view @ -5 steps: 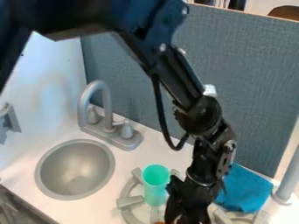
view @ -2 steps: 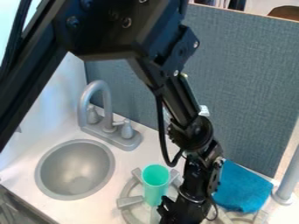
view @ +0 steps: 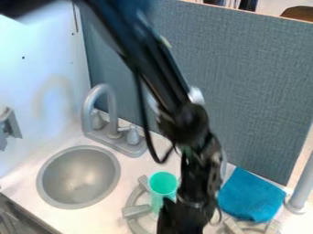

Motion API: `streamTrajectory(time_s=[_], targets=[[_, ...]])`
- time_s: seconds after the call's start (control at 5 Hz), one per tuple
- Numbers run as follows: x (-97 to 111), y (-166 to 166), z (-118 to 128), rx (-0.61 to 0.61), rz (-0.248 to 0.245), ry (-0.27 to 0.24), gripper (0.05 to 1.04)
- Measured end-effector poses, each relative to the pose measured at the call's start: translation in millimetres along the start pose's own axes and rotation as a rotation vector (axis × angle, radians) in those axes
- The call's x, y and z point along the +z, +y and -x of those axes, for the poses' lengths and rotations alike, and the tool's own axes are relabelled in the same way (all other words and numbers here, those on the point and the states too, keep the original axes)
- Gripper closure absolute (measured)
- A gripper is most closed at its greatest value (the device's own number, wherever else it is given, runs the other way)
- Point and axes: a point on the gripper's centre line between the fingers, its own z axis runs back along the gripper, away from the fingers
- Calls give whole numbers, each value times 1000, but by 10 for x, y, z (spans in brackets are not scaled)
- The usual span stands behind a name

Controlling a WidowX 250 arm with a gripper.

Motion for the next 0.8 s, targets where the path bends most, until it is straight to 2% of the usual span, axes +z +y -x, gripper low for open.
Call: streamTrajectory(time_s=[0.2, 0.4, 0.6, 0.8], targets=[[492, -23, 153, -6, -36, -155, 79], [706, -42, 162, -5, -44, -201, 83], [927, 46, 55, 28, -88, -190, 83], [919, 165, -249, 85, -116, -229, 83]])
